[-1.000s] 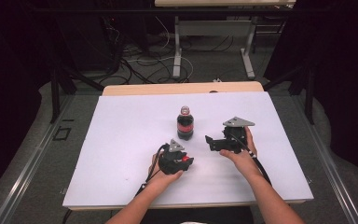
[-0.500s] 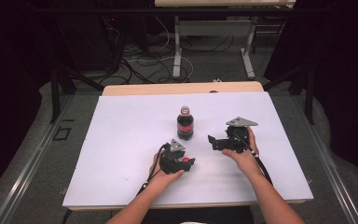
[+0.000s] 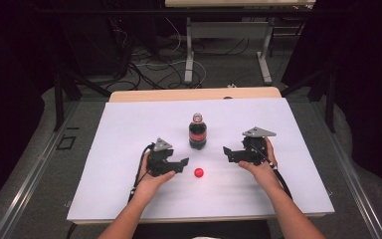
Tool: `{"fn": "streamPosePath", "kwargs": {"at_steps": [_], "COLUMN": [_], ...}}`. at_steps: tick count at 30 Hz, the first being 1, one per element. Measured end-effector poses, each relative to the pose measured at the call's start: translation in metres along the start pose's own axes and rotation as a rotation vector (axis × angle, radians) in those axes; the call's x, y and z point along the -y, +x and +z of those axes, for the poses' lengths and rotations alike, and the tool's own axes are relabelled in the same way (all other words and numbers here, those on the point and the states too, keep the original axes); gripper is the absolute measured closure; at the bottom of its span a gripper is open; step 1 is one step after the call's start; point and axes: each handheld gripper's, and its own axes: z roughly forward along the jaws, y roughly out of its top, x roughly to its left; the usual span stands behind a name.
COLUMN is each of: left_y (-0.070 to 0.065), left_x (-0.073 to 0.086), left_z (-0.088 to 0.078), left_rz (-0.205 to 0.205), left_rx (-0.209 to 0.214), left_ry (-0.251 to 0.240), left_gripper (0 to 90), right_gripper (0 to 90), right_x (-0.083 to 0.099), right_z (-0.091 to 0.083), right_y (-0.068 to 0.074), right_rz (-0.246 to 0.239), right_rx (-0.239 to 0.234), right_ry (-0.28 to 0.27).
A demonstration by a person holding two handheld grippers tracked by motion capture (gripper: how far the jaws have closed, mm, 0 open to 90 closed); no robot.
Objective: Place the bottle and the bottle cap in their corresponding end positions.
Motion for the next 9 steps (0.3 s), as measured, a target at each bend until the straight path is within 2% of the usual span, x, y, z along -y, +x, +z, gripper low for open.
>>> {"fn": "streamPosePath", "kwargs": {"at_steps": [2,4,7,9], "left_y": [0.012,0.022,0.036,0.044], "left_x": [0.000,0.001,0.003,0.005], "left_z": [-0.008,-0.016,-0.027,-0.032], "left_rz": [-0.014,-0.029,-0.040,-0.067], "left_rx": [-0.021,-0.061,-0.119,-0.139], "left_ry": [-0.009,-0.025,-0.042,-0.056], "left_gripper": [26.2,25.4,15.6,11.9], "right_gripper": [0.0,0.0,0.0,0.0], "right_x": [0.001,0.002,0.005,0.006], "right_z": [0.000,0.000,0.000,0.000], "right_y": [0.000,-0.002,-0.004,-0.007], "right_rz": [0.005,-0.001,0.005,0.008], "right_rx": [0.001,0.008,0.015,0.025], "right_ry": [0.002,0.005,0.008,0.017]}}
